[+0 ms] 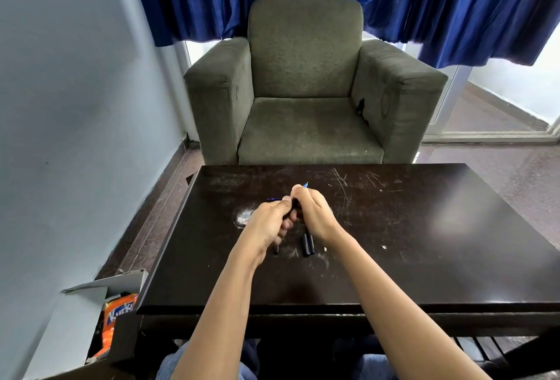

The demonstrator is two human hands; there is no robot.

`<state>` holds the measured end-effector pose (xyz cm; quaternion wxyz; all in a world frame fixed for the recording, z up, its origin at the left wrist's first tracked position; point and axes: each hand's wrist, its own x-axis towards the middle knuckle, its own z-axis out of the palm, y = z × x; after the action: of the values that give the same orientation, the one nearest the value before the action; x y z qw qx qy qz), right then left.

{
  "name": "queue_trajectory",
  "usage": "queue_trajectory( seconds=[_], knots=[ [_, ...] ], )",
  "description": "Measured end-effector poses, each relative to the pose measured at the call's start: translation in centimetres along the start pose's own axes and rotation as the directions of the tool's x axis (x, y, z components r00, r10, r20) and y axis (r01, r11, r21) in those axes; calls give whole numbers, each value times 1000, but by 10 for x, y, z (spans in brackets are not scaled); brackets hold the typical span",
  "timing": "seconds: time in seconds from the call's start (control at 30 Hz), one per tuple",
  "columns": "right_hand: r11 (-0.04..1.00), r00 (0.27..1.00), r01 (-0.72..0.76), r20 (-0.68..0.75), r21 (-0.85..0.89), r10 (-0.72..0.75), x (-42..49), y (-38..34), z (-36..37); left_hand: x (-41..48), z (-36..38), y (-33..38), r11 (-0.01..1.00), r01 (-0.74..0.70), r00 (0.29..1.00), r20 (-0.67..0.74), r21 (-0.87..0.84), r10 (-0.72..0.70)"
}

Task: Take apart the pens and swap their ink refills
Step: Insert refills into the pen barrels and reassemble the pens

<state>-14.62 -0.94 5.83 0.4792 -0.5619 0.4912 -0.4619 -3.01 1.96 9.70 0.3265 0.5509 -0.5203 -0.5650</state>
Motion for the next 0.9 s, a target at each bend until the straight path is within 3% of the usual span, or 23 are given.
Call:
queue_trajectory(
  seconds=[0.2,0.33,0.53,0.7,0.9],
  knots=[
    [999,999,32,-17,14,-32,2,2,2,2,1,-2,997,4,991,-131,77,6],
    [991,998,55,-8,121,-55,1,0,0,4,1,-4,996,-7,985,-173,87,22],
    [915,994,-63,110,399,20,2,1,0,5,0,-5,995,5,983,-185,101,14],
    [870,995,-96,75,483,68,1,-1,-1,8,0,-8,990,15,985,-173,139,9],
    [776,968,-251,151,578,201,1,-5,-2,10,-1,-10,985,12,979,-201,174,24]
  ],
)
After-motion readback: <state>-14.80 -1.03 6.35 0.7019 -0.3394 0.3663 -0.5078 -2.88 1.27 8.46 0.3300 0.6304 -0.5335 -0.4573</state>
